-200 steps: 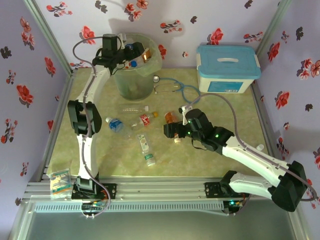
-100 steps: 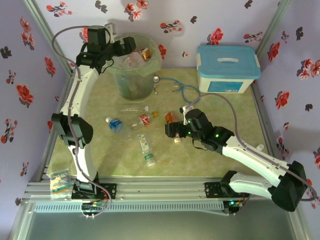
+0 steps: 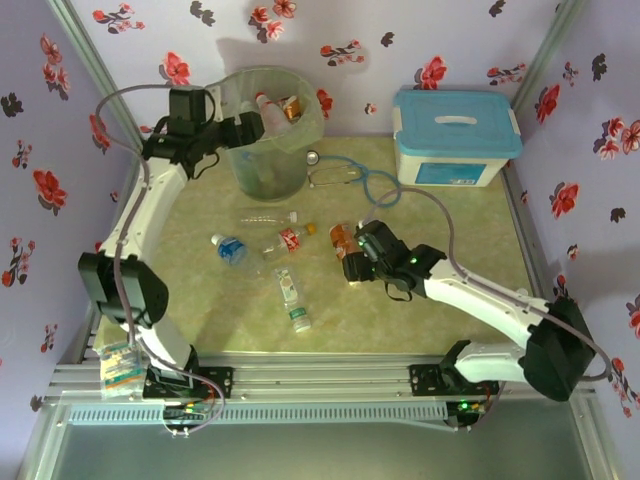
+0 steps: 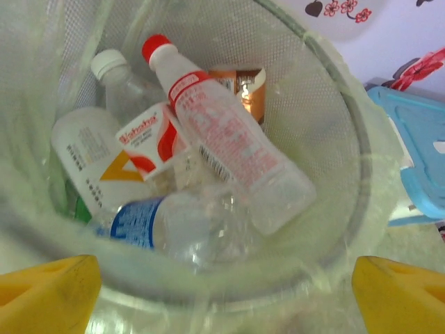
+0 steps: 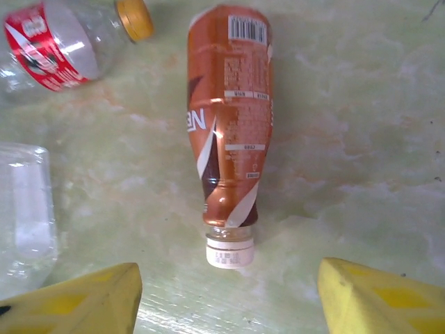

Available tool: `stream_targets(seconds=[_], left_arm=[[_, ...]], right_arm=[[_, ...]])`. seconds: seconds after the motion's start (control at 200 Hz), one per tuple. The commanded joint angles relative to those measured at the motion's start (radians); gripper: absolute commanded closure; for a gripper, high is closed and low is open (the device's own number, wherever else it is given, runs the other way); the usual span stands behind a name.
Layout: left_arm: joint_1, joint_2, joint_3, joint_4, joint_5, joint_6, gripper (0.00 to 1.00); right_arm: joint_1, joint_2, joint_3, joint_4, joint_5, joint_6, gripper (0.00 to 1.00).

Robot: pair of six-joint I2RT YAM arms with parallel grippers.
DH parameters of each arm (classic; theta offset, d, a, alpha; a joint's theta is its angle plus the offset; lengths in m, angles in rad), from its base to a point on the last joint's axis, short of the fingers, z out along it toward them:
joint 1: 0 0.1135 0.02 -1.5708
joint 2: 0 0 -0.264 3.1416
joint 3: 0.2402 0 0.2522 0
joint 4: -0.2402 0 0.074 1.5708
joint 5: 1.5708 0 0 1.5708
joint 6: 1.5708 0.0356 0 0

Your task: Put the plastic bottles in the bin

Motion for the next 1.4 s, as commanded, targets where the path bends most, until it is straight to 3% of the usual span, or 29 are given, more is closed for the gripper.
stream_targets(seconds=[0.0,0.41,0.775,1.07,1.395], left_arm=[[0.005,-0.151,-0.105,0.083,-0.006,-0.018,0.07],[0.005,-0.538,-0.507,0.111,0.007,-0.144,0.05],[-0.018,-0.795,-1.091,0.355,0.049,-0.566,0.0],[-0.087,-0.756,-1.122,0.436,0.001,-0.645,0.0],[-0.132,-0.714,-1.151,0.501,-0.014,-0.685,0.0]], right_arm=[[-0.009,0.055,0.035,-0.009,0.024,-0.006,0.35],[-0.008,0.305,0.089,0.077,0.032,0.007,0.34],[-0.008,0.417,0.112,0.138,0.044,0.04,0.37],[-0.009,0.465,0.123,0.156,0.045,0.094,0.48],[-0.01,0.467,0.094,0.156,0.028,0.14,0.51]])
